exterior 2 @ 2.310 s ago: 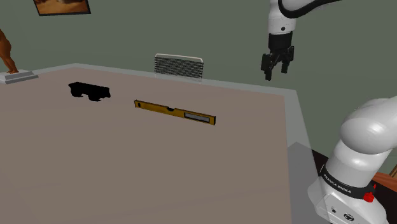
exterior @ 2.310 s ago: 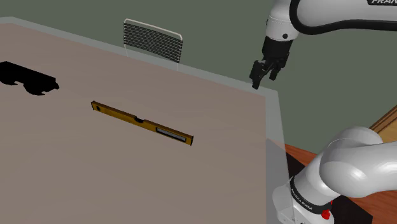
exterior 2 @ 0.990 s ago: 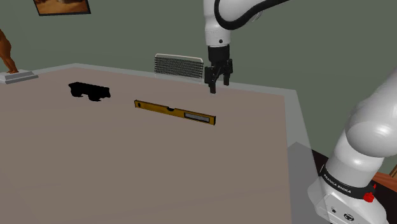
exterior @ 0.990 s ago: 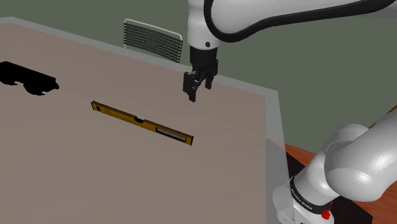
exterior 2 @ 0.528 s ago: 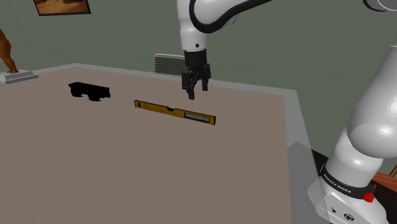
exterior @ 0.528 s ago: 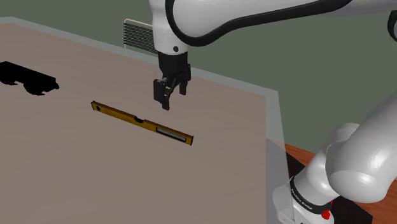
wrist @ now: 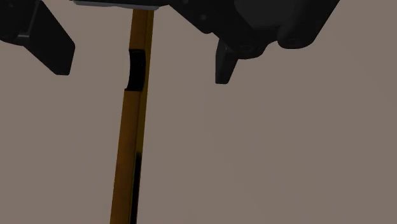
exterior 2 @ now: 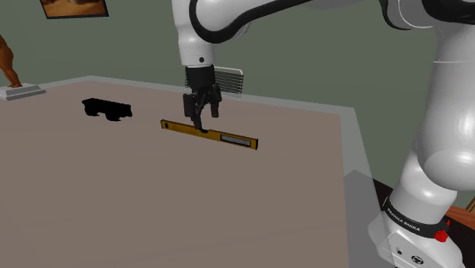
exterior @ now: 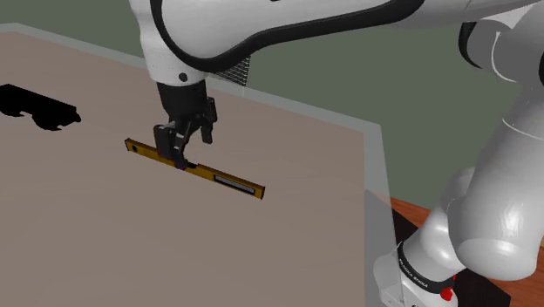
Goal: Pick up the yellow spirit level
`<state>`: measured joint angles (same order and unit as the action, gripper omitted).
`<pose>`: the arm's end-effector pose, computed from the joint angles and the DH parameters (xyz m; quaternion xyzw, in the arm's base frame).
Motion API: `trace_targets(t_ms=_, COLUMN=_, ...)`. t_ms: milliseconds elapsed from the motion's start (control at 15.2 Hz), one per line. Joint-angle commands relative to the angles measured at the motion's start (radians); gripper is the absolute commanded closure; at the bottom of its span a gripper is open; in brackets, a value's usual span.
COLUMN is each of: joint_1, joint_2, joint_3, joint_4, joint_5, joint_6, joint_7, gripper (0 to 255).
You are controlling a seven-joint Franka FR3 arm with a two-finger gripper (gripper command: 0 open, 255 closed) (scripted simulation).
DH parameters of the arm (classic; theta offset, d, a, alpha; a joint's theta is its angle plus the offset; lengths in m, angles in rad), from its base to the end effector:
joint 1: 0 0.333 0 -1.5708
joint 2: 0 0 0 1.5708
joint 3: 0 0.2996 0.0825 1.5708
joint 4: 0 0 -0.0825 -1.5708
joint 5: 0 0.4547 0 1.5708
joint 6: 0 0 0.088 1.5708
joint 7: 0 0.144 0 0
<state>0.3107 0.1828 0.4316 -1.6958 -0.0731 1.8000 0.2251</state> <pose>0.5060 0.4381 0.4134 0.9644 0.2628 -0.0285 0.0118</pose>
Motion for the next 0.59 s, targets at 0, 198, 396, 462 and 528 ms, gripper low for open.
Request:
trace_targets(t_ms=0, joint_1=0.013, joint_2=0.04, joint_3=0.006, joint_4=0.036, joint_5=-0.012, joint_6=0.001, joint_7=0.002, gripper=0)
trace_targets(t_ms=198, joint_1=0.013, joint_2=0.046, joint_3=0.005, joint_4=0.003, joint_5=-0.015, joint_6=0.04, joint_7=0.004, gripper=0)
trace_targets(t_ms=396, joint_1=0.013, joint_2=0.054, joint_3=0.003, joint_4=-0.028, joint_5=-0.019, joint_6=0.077, joint_7=0.006, gripper=0)
trace_targets(t_ms=462, joint_1=0.013, joint_2=0.055, joint_3=0.003, joint_4=-0.034, joint_5=-0.02, joint_6=0.085, joint_7=0.007, gripper=0)
trace_targets(t_ms=528, joint_1=0.013, joint_2=0.055, joint_3=0.003, joint_4=-0.034, joint_5=-0.02, joint_6=0.085, joint_7=0.007, gripper=0)
